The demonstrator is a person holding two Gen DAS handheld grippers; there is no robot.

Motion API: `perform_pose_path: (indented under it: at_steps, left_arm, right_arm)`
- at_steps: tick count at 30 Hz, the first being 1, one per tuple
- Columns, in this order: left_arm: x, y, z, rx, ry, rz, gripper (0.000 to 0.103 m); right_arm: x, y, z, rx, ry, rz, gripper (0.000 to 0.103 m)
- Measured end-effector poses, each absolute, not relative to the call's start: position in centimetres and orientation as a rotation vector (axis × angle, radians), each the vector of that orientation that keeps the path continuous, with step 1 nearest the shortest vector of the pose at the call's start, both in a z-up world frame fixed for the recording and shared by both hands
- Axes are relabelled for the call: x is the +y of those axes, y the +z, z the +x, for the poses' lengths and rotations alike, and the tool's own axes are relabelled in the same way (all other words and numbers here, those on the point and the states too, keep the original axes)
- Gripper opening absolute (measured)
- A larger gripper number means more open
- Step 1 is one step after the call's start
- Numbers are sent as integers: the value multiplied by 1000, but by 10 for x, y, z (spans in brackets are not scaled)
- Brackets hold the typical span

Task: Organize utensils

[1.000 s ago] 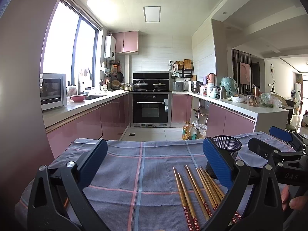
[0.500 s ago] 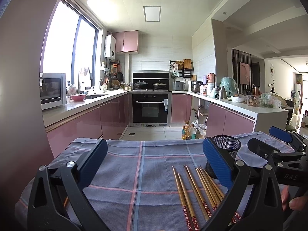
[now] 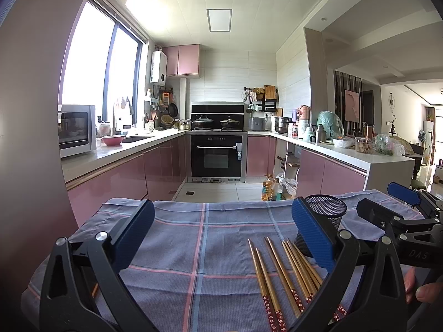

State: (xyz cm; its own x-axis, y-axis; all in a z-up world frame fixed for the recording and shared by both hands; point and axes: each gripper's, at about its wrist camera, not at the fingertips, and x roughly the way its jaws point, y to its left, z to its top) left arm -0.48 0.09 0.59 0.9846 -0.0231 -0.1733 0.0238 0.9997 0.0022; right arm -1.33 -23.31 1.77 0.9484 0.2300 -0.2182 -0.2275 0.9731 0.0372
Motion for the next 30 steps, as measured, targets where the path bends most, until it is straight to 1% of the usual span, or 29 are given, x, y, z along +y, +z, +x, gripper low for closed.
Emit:
perform_pose_path:
  at_steps: [30]
  left_arm:
    - [1, 5, -5, 174, -23, 4, 97]
  right_arm:
    - [-232, 19, -14, 211, 229, 16, 97]
